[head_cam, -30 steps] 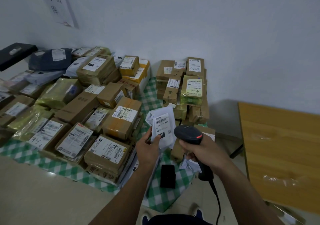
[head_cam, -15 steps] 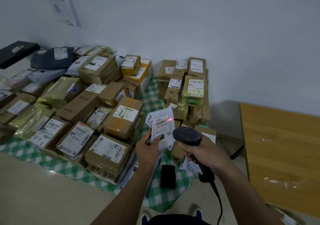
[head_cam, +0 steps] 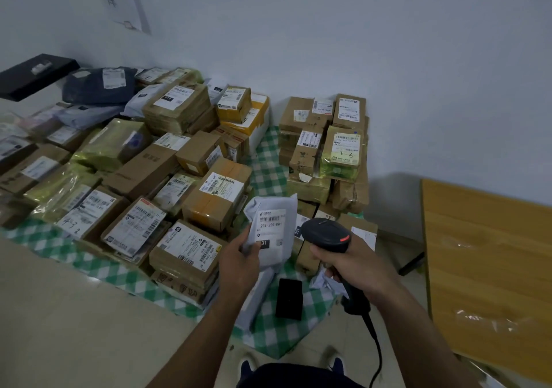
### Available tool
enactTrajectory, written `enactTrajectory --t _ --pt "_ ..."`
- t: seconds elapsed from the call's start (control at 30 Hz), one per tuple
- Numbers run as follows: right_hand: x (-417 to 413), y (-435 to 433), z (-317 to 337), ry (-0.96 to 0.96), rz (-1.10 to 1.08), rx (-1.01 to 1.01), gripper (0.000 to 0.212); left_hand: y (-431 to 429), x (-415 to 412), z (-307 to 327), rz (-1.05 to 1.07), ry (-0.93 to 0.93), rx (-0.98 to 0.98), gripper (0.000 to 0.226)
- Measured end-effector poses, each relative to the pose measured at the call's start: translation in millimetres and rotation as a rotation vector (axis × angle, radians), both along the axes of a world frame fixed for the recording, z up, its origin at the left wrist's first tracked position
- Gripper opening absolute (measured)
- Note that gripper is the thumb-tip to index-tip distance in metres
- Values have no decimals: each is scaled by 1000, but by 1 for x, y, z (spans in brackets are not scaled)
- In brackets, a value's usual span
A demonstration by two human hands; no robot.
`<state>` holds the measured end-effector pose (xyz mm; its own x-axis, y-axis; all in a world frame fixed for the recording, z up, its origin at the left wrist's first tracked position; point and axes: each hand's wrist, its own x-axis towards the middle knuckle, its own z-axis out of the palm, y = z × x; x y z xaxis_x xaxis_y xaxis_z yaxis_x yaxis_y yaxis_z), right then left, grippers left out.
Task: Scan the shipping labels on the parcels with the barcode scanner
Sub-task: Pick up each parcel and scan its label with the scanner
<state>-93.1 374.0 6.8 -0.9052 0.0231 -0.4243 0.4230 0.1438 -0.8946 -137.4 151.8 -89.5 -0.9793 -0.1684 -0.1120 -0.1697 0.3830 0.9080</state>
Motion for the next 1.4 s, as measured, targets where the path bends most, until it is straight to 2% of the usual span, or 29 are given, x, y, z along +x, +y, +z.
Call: enactTrajectory --t 0.1,0.23,0.4,0.47,0.5,0.53,0.57,0.6,0.63,0.73,0.8,0.87,1.07,1.2,1.3,1.4 --pt "1 -5 -13 -25 19 24 28 -26 17 -17 -70 -46 -157 36" --pt "0 -13 -26 -52 46 100 32 -48 37 -53 -125 -145 -285 47" --pt "-2 -18 -33 -61 77 94 37 -53 47 -97 -274 -228 -362 58" --pt "-2 -19 -34 -63 80 99 34 -52 48 -105 -267 -237 -327 59" --pt "-2 -20 -33 -62 84 106 33 -52 48 -107 -258 -241 -378 60" --pt "-2 -21 -33 -63 86 113 32 -54 48 -113 -260 -237 -473 68" --pt "-3 -22 -33 -64 85 115 33 -55 50 -119 -285 -217 -584 85" --pt "-3 -22 -34 -63 83 110 34 -54 51 -124 -343 -188 -658 102" --pt "-3 -23 -35 -64 82 109 34 -51 52 -125 -412 -166 -685 109" --pt "-1 -22 -34 -72 92 134 32 -40 56 -128 -514 -138 -744 76" --pt "1 -20 -37 -89 90 136 34 -34 58 -125 -568 -302 -826 78" --pt "2 -17 -41 -104 88 156 36 -33 58 -127 -594 -338 -875 80" --pt "6 -7 -53 -113 23 86 38 -48 54 -132 -521 -279 -882 65" --pt "18 14 -62 -119 -24 65 26 -27 54 -122 -475 -369 -824 69" --pt "28 33 -64 -112 -72 75 19 9 45 -101 -394 -184 -606 57" --pt "35 57 -67 -130 -164 72 15 59 30 -64 -415 -110 -356 40"
